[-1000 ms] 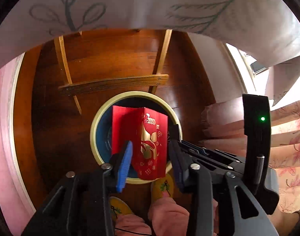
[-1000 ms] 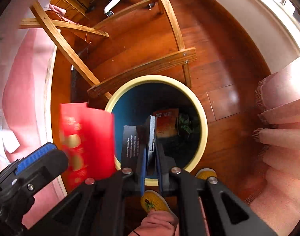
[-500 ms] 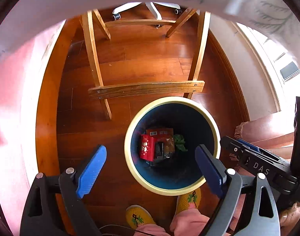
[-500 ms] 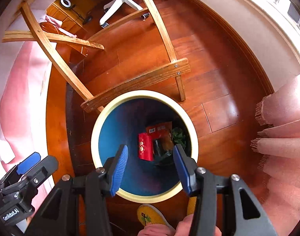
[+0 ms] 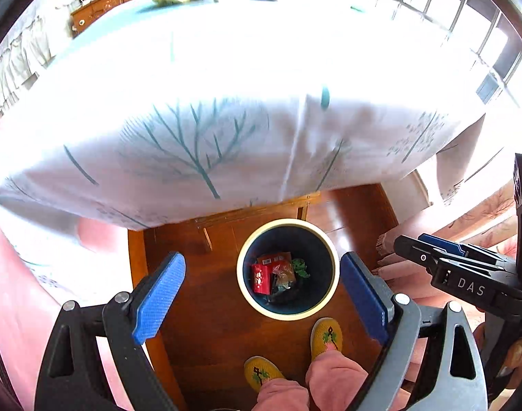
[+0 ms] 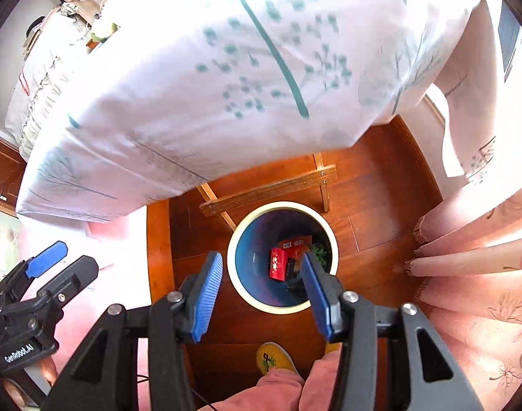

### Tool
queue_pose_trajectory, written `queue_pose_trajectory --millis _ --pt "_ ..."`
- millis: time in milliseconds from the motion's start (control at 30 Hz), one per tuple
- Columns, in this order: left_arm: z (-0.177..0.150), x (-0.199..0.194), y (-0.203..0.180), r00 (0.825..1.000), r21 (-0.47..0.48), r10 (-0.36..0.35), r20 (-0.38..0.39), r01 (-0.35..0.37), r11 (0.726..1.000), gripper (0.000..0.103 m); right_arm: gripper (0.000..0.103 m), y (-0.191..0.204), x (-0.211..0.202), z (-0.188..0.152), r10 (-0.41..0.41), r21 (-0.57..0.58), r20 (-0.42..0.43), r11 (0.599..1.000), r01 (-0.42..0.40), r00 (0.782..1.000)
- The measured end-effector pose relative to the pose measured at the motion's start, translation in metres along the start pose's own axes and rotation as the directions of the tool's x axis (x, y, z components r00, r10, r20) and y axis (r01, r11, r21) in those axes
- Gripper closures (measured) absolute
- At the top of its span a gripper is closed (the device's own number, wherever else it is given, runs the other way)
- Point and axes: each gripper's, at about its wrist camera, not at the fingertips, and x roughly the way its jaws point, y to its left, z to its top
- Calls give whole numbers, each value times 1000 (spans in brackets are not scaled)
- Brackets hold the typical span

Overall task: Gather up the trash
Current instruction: 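Carry envelope and card over the wastebasket and open both grippers, then raise both tools back toward the table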

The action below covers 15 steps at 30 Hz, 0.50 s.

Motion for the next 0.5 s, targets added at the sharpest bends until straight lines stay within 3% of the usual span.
queue_pose_trajectory --millis 267,500 --pt "60 -120 9 986 57 -21 163 12 998 13 54 44 -114 30 8 -69 117 998 0 993" --pt "99 -174 -3 972 130 -54 230 24 991 13 54 74 -180 59 -8 -134 244 990 42 970"
